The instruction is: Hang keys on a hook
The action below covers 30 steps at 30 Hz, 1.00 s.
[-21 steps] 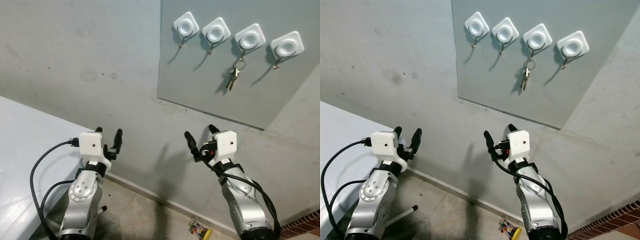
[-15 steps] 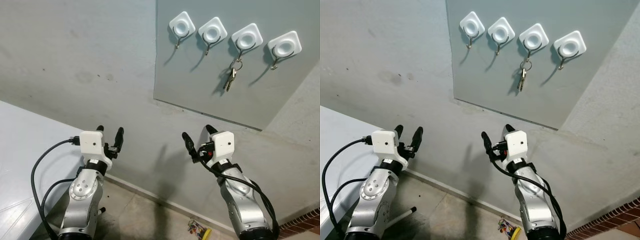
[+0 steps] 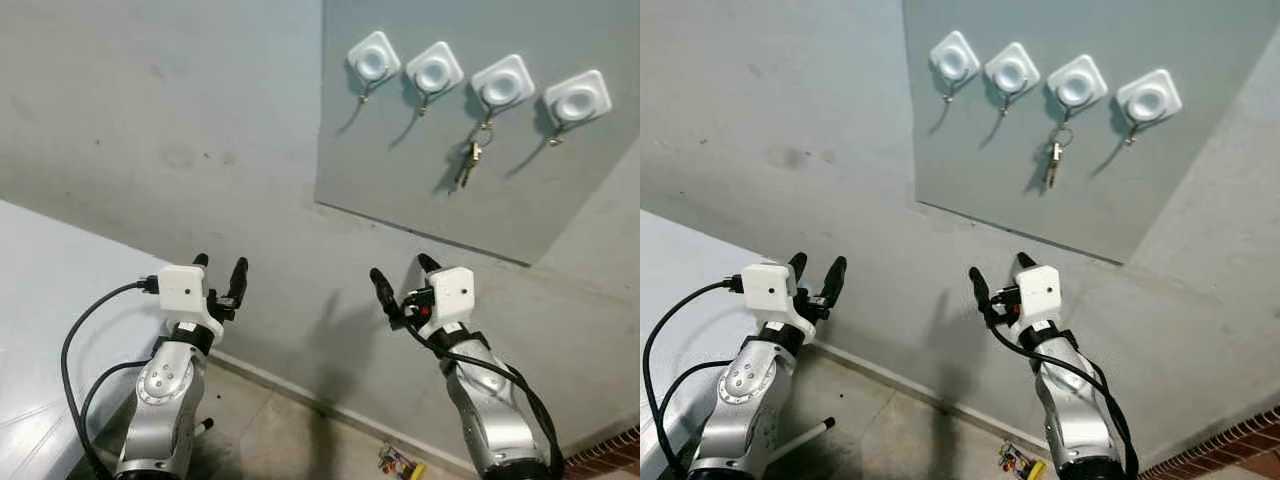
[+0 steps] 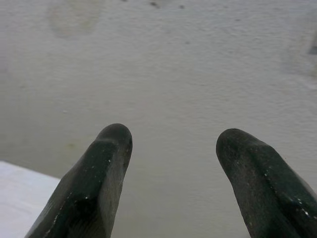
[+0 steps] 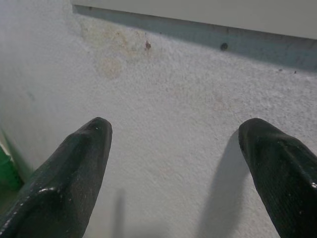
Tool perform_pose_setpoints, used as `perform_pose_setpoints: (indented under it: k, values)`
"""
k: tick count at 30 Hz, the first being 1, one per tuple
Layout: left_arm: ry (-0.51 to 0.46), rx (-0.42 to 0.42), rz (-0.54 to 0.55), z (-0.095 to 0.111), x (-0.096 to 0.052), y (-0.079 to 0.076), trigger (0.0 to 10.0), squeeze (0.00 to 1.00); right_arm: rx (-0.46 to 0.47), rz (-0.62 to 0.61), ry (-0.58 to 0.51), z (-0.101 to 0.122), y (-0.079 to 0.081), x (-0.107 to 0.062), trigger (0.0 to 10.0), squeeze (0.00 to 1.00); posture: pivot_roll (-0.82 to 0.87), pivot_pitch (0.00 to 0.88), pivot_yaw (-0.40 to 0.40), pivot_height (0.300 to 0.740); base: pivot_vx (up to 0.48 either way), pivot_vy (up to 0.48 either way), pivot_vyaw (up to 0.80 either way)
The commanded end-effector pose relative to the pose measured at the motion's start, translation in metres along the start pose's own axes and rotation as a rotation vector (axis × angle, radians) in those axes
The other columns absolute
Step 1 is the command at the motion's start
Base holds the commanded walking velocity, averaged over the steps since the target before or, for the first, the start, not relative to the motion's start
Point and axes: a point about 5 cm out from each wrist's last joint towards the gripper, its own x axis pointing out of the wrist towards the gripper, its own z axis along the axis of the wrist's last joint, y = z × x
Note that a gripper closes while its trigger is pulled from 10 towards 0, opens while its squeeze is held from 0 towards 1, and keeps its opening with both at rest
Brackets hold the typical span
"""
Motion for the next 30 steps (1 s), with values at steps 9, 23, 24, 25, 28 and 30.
perform_pose_setpoints:
  k: [9, 23, 24, 25, 28, 30]
  values:
    - [0.011, -0.001, -0.007, -0.005, -0.005, -0.001, 10.0, 0.0, 0.012, -0.013, 0.006, -0.004, -0.001, -0.004, 10.0, 0.0, -0.1, 0.001, -0.015, 0.74, 0.0, 0.0, 0.79]
    - [0.035, -0.015, 0.023, -0.012, -0.013, -0.002, 10.0, 0.0, -0.005, -0.023, 0.046, -0.014, -0.004, -0.014, 10.0, 0.0, -0.1, 0.031, -0.025, 0.74, 0.0, 0.0, 0.67]
    - [0.034, -0.015, 0.024, -0.012, -0.012, -0.002, 10.0, 0.0, -0.006, -0.022, 0.044, -0.013, -0.004, -0.014, 10.0, 0.0, -0.1, 0.034, -0.027, 0.74, 0.0, 0.0, 0.8]
    - [0.032, -0.014, 0.026, -0.011, -0.012, -0.002, 10.0, 0.0, -0.008, -0.021, 0.042, -0.013, -0.005, -0.013, 10.0, 0.0, -0.1, 0.036, -0.027, 0.74, 0.0, 0.0, 0.8]
    - [0.029, -0.013, 0.028, -0.01, -0.012, -0.002, 10.0, 0.0, -0.014, -0.019, 0.037, -0.011, -0.005, -0.012, 10.0, 0.0, -0.1, 0.039, -0.028, 0.74, 0.0, 0.0, 0.8]
    - [0.025, -0.013, 0.029, -0.009, -0.012, -0.001, 10.0, 0.0, -0.008, -0.022, 0.033, -0.01, -0.006, -0.012, 10.0, 0.0, -0.1, 0.042, -0.027, 0.74, 0.0, 0.0, 0.8]
